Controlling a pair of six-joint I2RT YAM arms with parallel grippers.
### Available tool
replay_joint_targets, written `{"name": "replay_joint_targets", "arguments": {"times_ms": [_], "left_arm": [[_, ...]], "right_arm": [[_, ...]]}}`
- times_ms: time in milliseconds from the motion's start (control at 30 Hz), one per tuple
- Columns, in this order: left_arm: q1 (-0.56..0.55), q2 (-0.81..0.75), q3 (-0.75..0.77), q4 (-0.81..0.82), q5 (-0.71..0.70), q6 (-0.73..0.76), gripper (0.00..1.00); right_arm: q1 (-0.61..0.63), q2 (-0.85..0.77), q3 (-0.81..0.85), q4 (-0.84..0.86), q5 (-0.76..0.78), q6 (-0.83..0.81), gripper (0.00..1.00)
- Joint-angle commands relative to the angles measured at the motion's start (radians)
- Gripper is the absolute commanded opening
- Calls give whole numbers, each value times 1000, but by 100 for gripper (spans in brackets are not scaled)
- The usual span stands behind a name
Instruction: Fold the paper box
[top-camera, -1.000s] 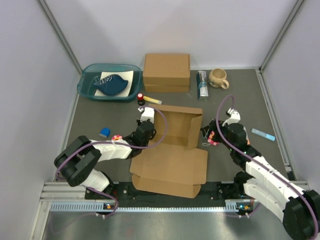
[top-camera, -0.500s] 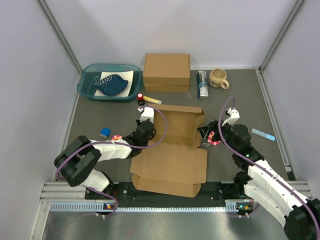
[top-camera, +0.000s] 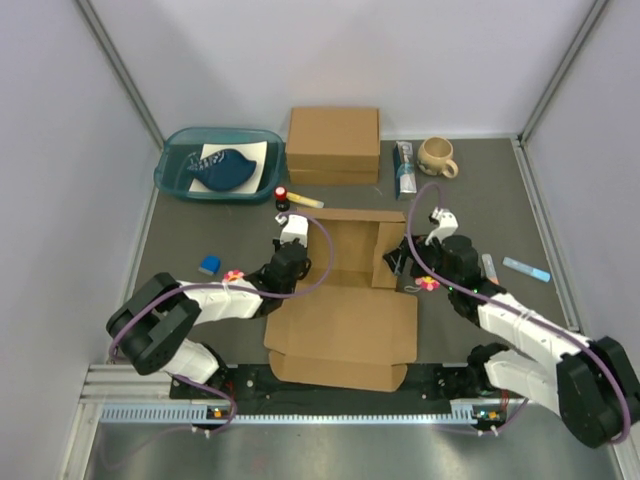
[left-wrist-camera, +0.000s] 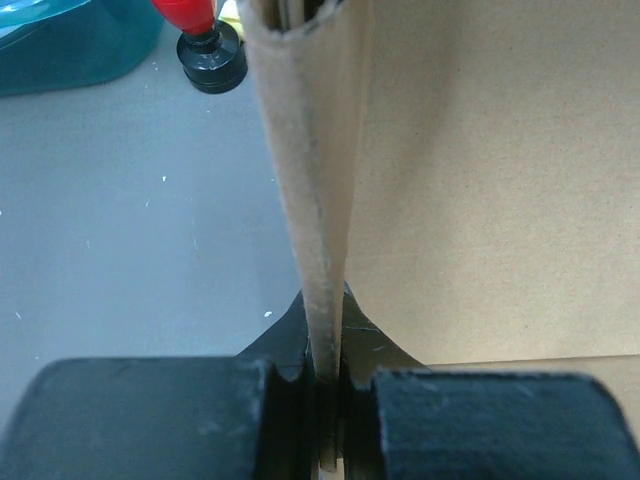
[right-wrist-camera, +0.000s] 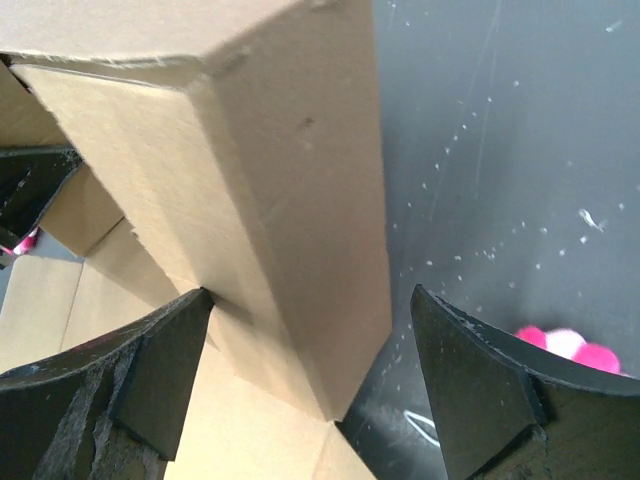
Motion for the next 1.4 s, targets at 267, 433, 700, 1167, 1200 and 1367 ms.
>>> {"name": "replay_joint_targets", "arguments": {"times_ms": [267, 433, 700, 1167, 1200, 1367], "left_arm": [[-10, -64, -28, 79, 76, 58, 0], [-8, -64, -25, 85, 82, 61, 0], [-11, -67, -21, 85, 94, 61, 0], [-10, -106, -4, 41, 132, 57, 0], [-10, -106, -1, 39, 138, 57, 0], [-10, -98, -1, 35, 139, 48, 0]], "right_arm": [[113, 245, 196, 78, 259, -111, 68], [119, 285, 219, 56, 406, -138, 53], [120, 328, 226, 56, 438, -161, 13], [162, 400, 278, -31, 412, -186, 39], [165, 406, 278, -37, 418, -188, 39], [200, 457, 310, -120, 454, -209, 20]]}}
